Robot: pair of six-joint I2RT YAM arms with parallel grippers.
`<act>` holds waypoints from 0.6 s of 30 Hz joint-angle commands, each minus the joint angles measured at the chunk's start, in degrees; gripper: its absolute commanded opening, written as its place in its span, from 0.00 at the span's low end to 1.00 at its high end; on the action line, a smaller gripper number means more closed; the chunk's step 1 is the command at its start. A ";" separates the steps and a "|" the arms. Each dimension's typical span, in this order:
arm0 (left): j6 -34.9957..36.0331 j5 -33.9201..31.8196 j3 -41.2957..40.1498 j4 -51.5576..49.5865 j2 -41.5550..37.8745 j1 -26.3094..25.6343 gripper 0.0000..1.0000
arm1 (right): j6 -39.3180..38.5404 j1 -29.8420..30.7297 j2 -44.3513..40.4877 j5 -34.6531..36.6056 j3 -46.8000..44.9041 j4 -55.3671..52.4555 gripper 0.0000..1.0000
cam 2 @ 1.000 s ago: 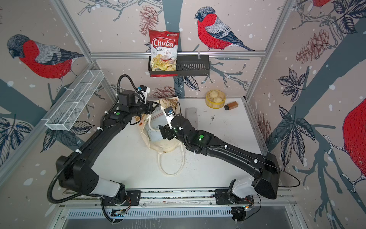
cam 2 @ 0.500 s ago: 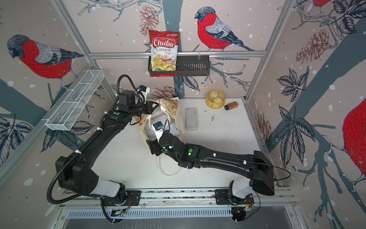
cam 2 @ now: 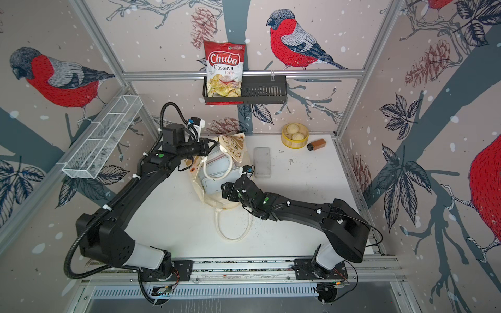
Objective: Take out the pencil case from the canvas bag
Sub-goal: Pick up the pencil case from the canvas bag.
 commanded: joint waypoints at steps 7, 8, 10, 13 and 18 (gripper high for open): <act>-0.89 2.14 -0.03 5.03 0.22 0.03 0.00 | 11.38 0.04 9.66 -4.12 1.43 11.63 1.00; -0.91 2.09 -0.04 5.03 0.24 -0.10 0.00 | 12.52 0.02 10.84 -4.15 1.41 12.82 1.00; -0.97 2.21 0.01 5.05 0.37 -0.13 0.00 | 14.12 0.09 12.91 -3.90 1.41 15.55 1.00; -0.99 2.31 -0.08 5.04 0.58 -0.14 0.00 | 15.67 0.08 15.70 -3.45 1.80 18.89 1.00; -1.08 2.49 0.00 5.03 0.59 -0.18 0.00 | 16.44 -0.02 18.18 -1.77 1.44 23.79 1.00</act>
